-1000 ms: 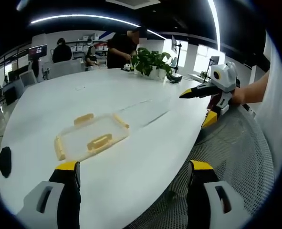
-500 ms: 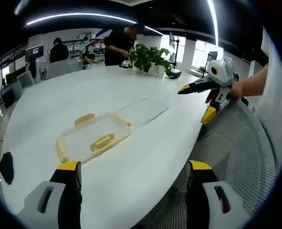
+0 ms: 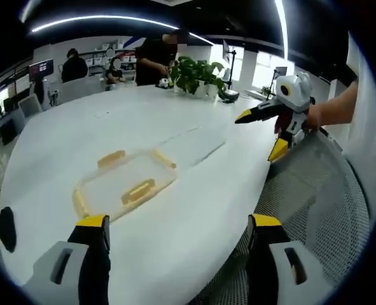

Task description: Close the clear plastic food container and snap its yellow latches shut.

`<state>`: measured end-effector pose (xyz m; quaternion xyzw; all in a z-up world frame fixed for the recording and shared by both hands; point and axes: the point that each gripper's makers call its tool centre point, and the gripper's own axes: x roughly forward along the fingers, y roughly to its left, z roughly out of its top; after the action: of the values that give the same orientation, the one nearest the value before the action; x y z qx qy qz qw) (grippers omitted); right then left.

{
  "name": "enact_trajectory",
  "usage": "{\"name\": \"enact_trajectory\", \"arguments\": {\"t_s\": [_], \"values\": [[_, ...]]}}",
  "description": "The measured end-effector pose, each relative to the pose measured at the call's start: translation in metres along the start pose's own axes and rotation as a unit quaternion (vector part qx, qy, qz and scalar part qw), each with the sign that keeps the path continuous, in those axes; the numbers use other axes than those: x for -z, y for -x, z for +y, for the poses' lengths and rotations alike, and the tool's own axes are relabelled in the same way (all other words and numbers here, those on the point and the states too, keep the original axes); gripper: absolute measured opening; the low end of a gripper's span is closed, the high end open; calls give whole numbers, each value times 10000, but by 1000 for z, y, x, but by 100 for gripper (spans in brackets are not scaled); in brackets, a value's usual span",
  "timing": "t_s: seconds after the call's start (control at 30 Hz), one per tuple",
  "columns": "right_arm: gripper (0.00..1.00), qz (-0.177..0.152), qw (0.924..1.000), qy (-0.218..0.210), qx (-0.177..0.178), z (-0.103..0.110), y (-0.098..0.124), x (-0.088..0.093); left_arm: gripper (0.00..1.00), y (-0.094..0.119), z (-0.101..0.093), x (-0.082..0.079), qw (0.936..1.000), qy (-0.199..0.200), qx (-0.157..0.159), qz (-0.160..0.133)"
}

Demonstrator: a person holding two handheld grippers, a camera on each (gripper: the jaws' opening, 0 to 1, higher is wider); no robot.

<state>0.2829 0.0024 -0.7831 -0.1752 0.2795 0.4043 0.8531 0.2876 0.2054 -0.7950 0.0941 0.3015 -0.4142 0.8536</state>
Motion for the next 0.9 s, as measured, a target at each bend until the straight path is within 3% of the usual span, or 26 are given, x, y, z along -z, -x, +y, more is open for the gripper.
{"name": "enact_trajectory", "arguments": {"t_s": [0.5,0.9], "values": [[75,-31,9996,181,-198,-5,-19,-21,90,3,20,-5,10000,-24,26,-12],[68,101,9977,504,-443,-6,-34,-31,86,-1,30,-6,9993,-302,109,200]]}}
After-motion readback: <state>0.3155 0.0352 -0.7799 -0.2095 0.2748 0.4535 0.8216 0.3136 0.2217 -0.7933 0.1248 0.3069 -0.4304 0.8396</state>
